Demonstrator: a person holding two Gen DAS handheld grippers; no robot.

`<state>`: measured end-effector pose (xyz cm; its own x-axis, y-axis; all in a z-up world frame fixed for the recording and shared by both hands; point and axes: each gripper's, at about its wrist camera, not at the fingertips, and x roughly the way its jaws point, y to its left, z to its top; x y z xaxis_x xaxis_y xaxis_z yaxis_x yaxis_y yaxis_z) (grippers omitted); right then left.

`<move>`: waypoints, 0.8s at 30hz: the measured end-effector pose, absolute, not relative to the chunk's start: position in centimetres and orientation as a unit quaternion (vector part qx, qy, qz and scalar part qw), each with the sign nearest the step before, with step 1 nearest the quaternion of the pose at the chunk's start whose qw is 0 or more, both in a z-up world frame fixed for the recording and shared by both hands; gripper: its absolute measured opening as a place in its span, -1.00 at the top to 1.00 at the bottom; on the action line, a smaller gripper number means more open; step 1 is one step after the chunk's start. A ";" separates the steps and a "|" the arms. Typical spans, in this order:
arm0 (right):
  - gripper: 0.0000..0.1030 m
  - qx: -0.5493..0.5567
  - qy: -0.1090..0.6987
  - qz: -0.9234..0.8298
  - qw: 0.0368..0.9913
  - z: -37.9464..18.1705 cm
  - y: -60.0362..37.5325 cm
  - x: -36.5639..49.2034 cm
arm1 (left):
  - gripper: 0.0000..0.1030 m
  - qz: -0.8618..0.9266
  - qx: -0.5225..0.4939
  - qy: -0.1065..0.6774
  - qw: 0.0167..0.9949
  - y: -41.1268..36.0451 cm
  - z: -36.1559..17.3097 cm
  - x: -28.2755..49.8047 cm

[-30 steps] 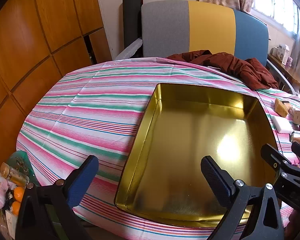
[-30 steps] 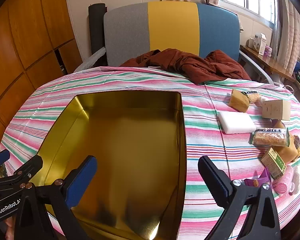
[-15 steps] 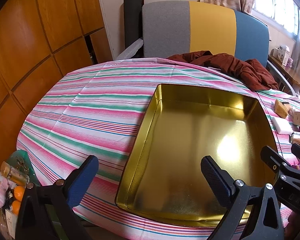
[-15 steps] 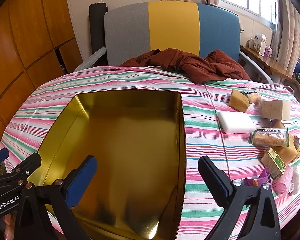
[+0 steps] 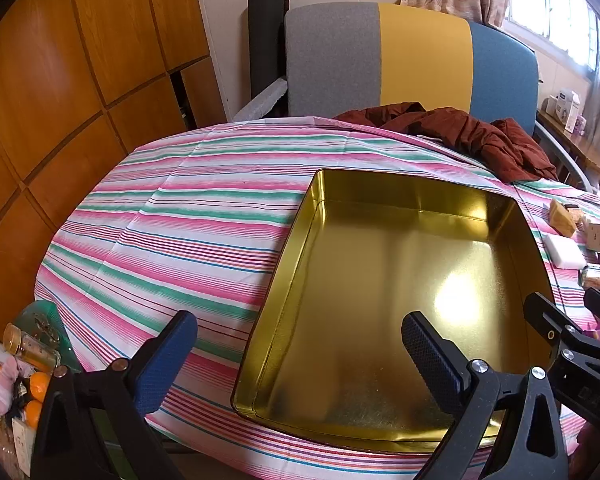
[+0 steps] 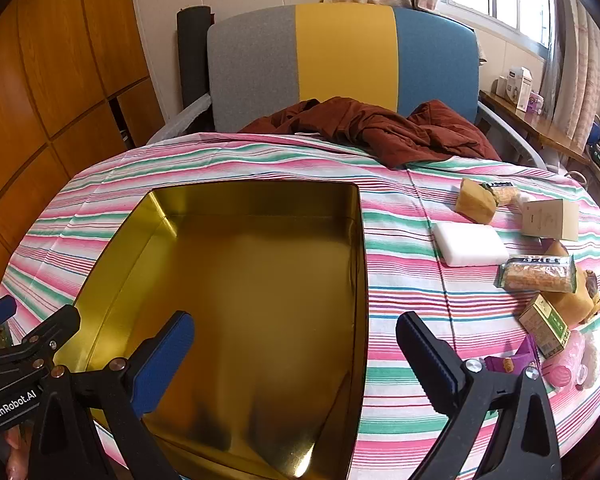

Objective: Organize objects

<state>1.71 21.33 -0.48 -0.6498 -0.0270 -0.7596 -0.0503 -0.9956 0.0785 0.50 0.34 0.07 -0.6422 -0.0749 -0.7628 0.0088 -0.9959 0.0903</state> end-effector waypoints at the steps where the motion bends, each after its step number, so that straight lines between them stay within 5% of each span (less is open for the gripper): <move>1: -0.99 -0.419 0.046 0.907 0.006 -0.5 21.3 1.7 | -0.99 -0.906 0.422 -0.039 0.023 0.4 0.1 0.5; 16: -0.99 -0.406 0.033 0.913 0.005 0.6 22.2 2.6 | -0.99 -0.913 0.407 -0.032 0.005 1.7 0.6 1.2; 24: -0.93 -0.362 0.011 0.931 0.041 2.4 25.9 4.7 | -0.99 -0.899 0.429 -0.001 -0.085 4.7 0.2 2.5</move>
